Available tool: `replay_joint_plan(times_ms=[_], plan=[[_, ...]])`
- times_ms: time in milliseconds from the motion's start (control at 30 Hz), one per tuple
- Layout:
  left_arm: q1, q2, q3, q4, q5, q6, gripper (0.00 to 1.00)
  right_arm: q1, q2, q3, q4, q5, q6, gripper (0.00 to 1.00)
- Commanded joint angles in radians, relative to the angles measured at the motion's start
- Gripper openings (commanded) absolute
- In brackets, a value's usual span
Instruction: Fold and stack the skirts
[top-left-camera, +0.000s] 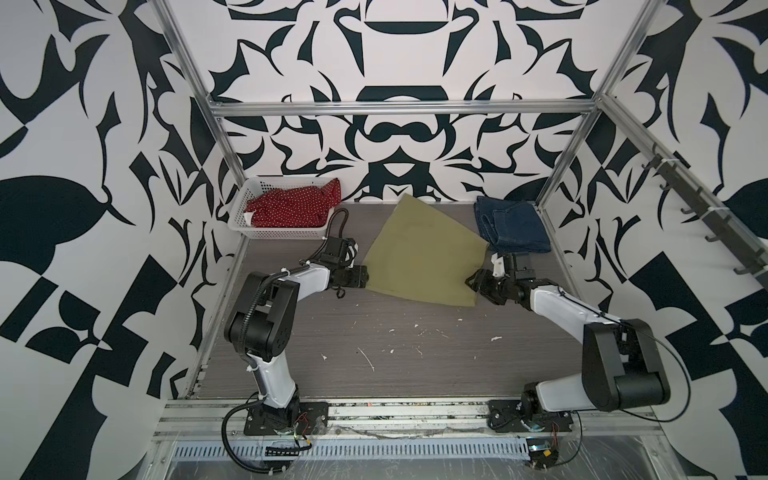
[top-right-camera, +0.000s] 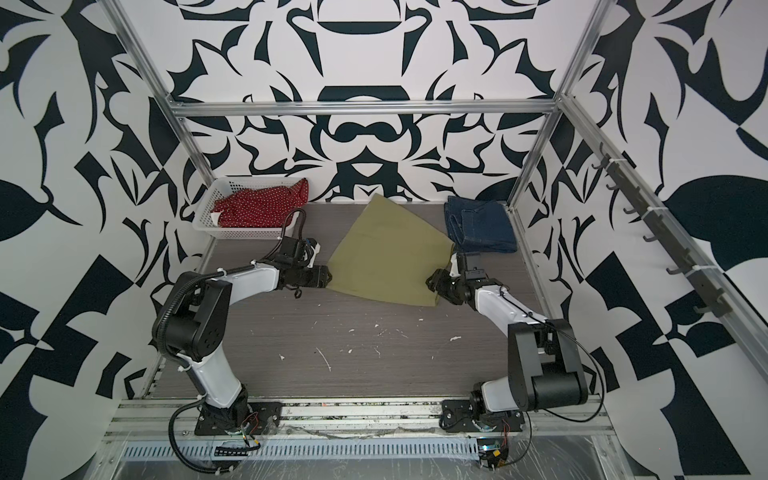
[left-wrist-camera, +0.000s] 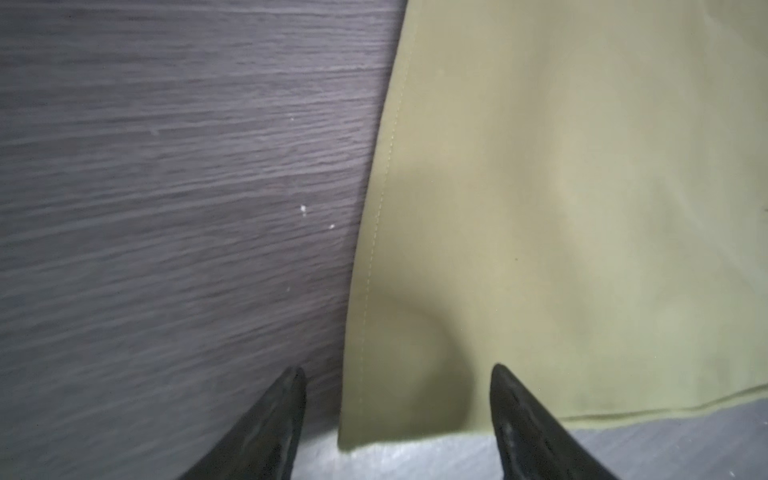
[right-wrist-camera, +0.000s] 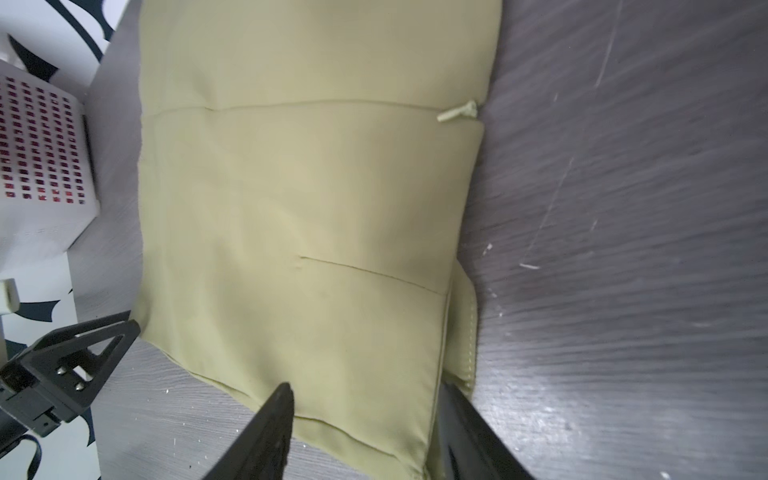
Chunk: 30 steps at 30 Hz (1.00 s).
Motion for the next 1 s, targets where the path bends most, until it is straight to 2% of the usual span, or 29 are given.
replay_joint_plan(times_ms=[0,33,100,167,300,433,700,967], plan=[[0.005,0.038,0.053,-0.027,0.025,0.001,0.48,0.001,0.019,-0.010,0.057,-0.043,0.018,0.55],[0.005,0.040,0.056,-0.032,0.025,0.002,0.43,0.001,0.028,-0.011,0.062,-0.053,0.021,0.53],[0.005,0.032,0.053,-0.034,0.017,0.003,0.24,0.000,0.037,-0.011,0.061,-0.057,0.023,0.51],[0.005,0.017,0.048,-0.039,0.002,0.004,0.16,0.001,0.040,-0.016,0.071,-0.065,0.026,0.47],[0.006,-0.012,0.040,-0.045,-0.017,0.006,0.00,0.001,0.026,-0.026,0.066,-0.065,0.026,0.45],[0.006,-0.036,0.029,-0.035,-0.023,0.000,0.00,-0.003,0.003,-0.031,0.052,-0.040,0.015,0.37],[0.008,-0.161,-0.014,-0.024,-0.042,-0.023,0.00,-0.046,-0.064,-0.039,0.019,0.010,0.001,0.46],[0.008,-0.200,-0.080,-0.012,-0.061,-0.039,0.00,-0.033,0.075,-0.012,0.099,-0.112,0.009,0.41]])
